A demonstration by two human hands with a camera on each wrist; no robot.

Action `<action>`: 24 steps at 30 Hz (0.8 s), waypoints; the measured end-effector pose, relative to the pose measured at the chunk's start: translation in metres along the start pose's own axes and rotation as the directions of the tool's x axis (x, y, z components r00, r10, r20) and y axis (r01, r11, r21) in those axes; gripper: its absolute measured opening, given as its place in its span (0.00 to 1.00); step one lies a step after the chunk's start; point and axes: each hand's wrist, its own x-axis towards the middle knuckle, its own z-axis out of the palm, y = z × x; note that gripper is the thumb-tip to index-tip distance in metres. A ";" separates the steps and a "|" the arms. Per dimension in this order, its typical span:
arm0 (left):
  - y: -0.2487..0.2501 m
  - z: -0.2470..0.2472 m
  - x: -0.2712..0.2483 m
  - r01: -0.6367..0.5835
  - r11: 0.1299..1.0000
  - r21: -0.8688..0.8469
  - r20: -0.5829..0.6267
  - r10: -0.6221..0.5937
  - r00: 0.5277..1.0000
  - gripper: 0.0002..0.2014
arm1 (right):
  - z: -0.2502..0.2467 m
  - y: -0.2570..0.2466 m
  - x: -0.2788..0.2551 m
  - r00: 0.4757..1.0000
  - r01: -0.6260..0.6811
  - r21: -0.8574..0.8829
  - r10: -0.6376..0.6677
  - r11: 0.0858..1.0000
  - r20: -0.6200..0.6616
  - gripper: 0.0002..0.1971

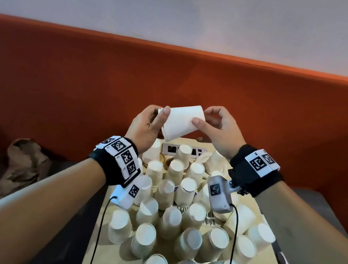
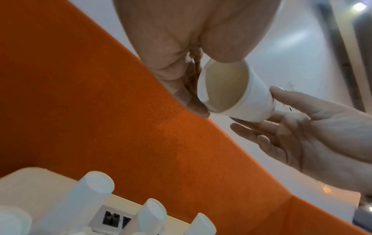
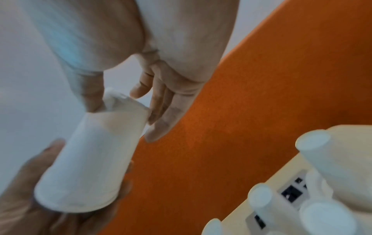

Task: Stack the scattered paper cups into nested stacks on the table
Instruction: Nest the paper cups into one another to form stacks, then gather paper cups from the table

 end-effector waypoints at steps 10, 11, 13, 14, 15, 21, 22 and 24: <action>-0.037 -0.003 0.007 0.129 0.966 0.222 0.168 -0.168 0.971 0.21 | 0.016 0.019 0.014 0.966 -0.044 -0.315 -0.040 0.948 -0.255 0.12; -0.042 -0.004 0.007 0.121 0.956 0.266 0.192 -0.176 0.966 0.20 | 0.016 0.025 0.014 0.965 -0.073 -0.346 -0.022 0.935 -0.261 0.12; -0.051 -0.006 0.007 0.105 0.938 0.330 0.254 -0.195 0.947 0.20 | 0.019 0.036 0.017 0.964 -0.114 -0.403 0.003 0.908 -0.266 0.13; -0.054 -0.007 0.007 0.102 0.933 0.345 0.285 -0.207 0.936 0.20 | 0.021 0.041 0.019 0.964 -0.127 -0.425 0.010 0.896 -0.265 0.14; -0.058 -0.007 0.009 0.099 0.928 0.359 0.311 -0.219 0.925 0.20 | 0.025 0.045 0.022 0.964 -0.139 -0.445 0.018 0.885 -0.265 0.14; -0.076 -0.009 0.017 0.060 0.861 0.505 0.354 -0.270 0.895 0.20 | 0.042 0.075 0.049 0.970 -0.195 -0.587 0.065 0.786 -0.236 0.14; -0.080 -0.011 0.018 0.060 0.849 0.526 0.352 -0.282 0.893 0.20 | 0.044 0.080 0.053 0.969 -0.208 -0.598 0.078 0.774 -0.236 0.14; -0.088 -0.016 0.016 0.068 0.824 0.562 0.351 -0.312 0.883 0.21 | 0.046 0.089 0.059 0.963 -0.240 -0.608 0.105 0.757 -0.249 0.14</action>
